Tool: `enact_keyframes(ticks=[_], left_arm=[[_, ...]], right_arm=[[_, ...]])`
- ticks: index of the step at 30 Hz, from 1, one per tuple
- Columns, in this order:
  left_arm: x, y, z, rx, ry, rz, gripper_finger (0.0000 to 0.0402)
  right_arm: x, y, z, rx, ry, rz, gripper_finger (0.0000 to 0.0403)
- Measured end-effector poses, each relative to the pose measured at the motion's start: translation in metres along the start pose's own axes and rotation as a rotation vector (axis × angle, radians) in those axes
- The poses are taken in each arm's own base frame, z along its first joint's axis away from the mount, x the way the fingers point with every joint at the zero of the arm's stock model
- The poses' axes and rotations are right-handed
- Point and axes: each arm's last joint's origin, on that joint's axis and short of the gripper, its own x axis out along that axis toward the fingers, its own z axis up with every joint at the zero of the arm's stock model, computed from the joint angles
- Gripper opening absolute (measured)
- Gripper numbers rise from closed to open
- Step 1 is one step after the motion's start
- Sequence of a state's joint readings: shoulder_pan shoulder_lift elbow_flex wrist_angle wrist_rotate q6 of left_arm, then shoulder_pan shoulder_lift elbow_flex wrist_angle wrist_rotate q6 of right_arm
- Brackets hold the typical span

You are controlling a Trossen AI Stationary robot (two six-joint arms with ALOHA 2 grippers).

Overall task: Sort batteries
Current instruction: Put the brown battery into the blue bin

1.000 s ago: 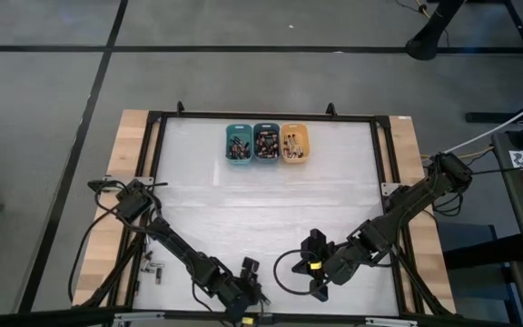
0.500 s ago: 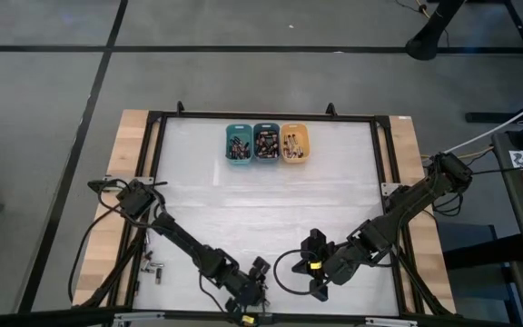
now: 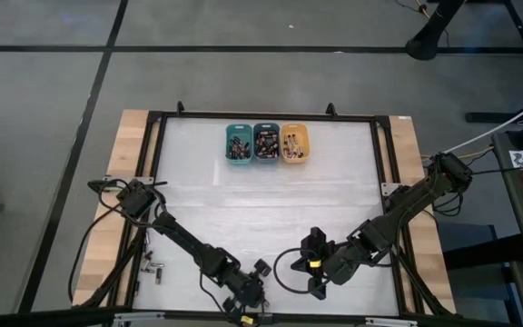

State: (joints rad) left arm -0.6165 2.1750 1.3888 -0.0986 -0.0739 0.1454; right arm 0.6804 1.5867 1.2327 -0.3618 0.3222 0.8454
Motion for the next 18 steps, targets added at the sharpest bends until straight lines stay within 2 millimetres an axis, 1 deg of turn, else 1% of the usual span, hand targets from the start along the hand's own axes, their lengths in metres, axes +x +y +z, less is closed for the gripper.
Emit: enact_keyframes(ticks=[4,8,12,15,18], left_arm=[[0.0,-0.001,-0.001,-0.03,0.01,-0.011,0.0041],[0.0,0.0,-0.002,-0.08,0.025,-0.012,0.0038],[-0.003,0.009,-0.004,-0.187,0.043,-0.04,0.0038],[-0.011,0.017,-0.003,-0.193,0.058,-0.034,0.0043],[-0.026,0.025,-0.003,-0.157,0.102,0.004,0.004]], right_arm=[[0.0,-0.001,0.001,0.015,-0.002,-0.002,0.0],[0.001,-0.002,0.003,0.025,-0.006,-0.007,0.0],[0.002,-0.004,0.006,0.047,-0.021,-0.004,0.0],[0.002,-0.003,0.009,0.063,-0.057,-0.019,0.0],[-0.004,-0.001,0.014,0.062,-0.089,-0.047,0.0]])
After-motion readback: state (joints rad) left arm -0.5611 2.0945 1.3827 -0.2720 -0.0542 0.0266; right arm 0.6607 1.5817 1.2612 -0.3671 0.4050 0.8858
